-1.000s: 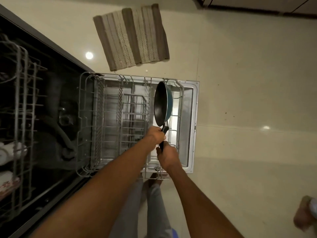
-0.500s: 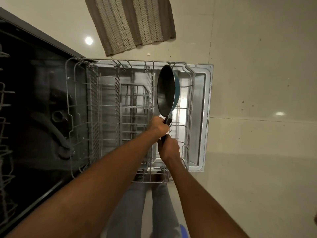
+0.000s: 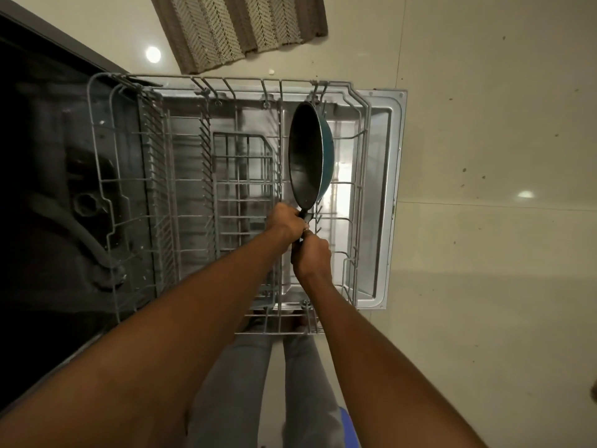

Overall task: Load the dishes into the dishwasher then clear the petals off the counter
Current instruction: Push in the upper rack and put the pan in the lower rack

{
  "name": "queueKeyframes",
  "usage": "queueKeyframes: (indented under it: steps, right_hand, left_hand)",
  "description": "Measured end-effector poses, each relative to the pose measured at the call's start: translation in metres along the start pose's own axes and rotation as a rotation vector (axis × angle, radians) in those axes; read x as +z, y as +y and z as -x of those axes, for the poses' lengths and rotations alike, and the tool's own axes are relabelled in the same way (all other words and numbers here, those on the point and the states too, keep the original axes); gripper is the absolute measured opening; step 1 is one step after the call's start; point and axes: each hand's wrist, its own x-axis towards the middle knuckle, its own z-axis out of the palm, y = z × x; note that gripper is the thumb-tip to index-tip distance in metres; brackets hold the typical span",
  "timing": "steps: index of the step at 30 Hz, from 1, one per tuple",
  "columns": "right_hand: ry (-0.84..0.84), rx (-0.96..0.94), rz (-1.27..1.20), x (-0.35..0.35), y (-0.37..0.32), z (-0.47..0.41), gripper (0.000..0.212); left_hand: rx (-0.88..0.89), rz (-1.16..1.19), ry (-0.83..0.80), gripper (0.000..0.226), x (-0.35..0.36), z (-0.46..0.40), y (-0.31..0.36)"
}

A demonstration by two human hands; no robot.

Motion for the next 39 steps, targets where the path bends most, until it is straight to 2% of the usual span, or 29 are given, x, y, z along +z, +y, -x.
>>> queueKeyframes:
  steps: [3,6,10,18,22,28,35,39]
  right_hand:
    - [0.012,0.049,-0.049,0.007,0.003,-0.008,0.022]
    - [0.035,0.094,-0.083,0.012,0.009,-0.016,0.018]
    - [-0.036,0.027,-0.014,0.013,0.014,-0.024,0.013]
    - [-0.134,-0.004,0.058,-0.002,0.003,-0.005,0.019]
    - [-0.186,-0.023,0.127,-0.025,-0.012,0.023,0.015]
    - [-0.194,-0.11,0.206,-0.083,-0.042,0.093,0.015]
    - [-0.106,-0.15,0.191,-0.165,-0.082,0.192,0.034]
    - [-0.073,-0.194,0.206,-0.206,-0.099,0.247,0.042]
  left_hand:
    - [0.035,-0.093,0.021,0.009,0.005,-0.011,-0.001]
    - [0.071,-0.166,-0.04,0.008,0.006,-0.019,0.002]
    - [0.073,-0.201,-0.042,0.018,0.003,-0.026,0.004]
    - [0.115,-0.279,-0.035,0.019,-0.004,0.002,0.007]
    - [0.141,-0.279,-0.073,0.016,-0.016,0.043,0.009]
    - [0.195,-0.18,-0.019,0.018,-0.053,0.138,0.016]
    - [0.294,-0.344,-0.01,0.016,-0.11,0.281,0.026]
    - [0.307,-0.363,0.028,0.018,-0.14,0.352,0.019]
